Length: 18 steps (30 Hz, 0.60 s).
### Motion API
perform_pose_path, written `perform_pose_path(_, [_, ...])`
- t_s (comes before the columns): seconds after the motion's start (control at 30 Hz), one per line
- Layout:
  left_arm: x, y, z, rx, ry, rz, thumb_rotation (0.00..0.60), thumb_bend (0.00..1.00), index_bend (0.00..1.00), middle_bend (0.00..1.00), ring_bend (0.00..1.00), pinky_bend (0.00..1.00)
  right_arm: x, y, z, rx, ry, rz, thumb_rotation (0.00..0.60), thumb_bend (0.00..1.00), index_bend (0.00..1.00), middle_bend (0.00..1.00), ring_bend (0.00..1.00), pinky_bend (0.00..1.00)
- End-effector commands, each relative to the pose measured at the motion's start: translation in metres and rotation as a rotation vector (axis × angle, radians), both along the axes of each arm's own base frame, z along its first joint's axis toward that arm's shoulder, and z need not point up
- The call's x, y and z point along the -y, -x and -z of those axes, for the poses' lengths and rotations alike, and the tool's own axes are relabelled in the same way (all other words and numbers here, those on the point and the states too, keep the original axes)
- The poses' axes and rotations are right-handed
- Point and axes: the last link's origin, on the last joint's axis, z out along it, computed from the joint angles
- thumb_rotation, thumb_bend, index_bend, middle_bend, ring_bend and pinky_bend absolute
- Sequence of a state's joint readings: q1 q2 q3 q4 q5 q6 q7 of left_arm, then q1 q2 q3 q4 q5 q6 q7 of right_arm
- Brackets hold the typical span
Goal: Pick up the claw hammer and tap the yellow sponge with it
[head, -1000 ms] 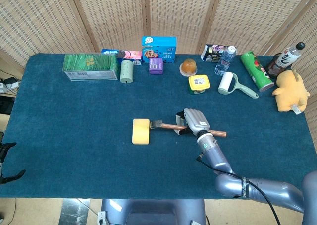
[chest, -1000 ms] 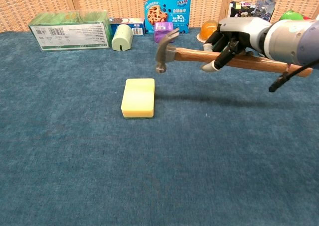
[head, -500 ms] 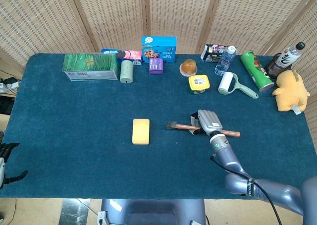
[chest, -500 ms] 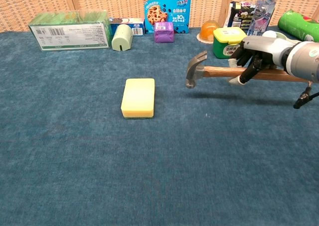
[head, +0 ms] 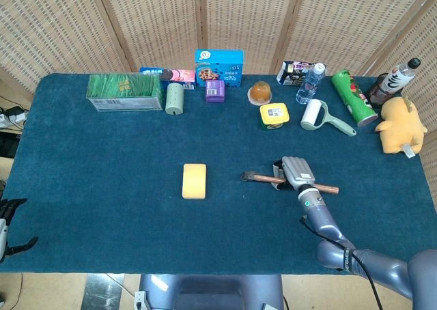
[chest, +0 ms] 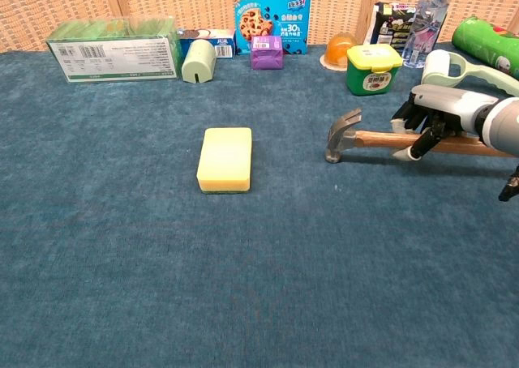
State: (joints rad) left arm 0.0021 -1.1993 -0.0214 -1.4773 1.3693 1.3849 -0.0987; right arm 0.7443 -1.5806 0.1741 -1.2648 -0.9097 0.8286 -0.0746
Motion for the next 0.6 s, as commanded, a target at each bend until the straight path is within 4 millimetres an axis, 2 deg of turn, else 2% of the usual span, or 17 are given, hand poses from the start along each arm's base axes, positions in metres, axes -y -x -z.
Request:
perform_pose_path(0.03, [0.0,-0.001,0.001,0.001,0.002,0.004,0.6,0.2,0.15,0.16,0.08,0.09,-0.002,0.003,-0.001,-0.01,-0.024,-0.005,0.6,0.41,0.67,0.8,0.82,0.61])
perform_pose_path(0.27, [-0.001,-0.001,0.002,0.003,0.008,0.005,0.6,0.2,0.15,0.16,0.08,0.09,-0.003,0.006,-0.005,-0.007,-0.07,-0.013,0.6,0.42,0.42,0.53,0.53,0.44])
perform_pose_path(0.6, [-0.001,-0.002,0.003,0.003,0.011,0.007,0.6,0.2,0.15,0.16,0.08,0.09,-0.007,0.006,-0.012,0.008,-0.09,-0.042,0.6,0.43,0.24,0.37,0.36,0.34])
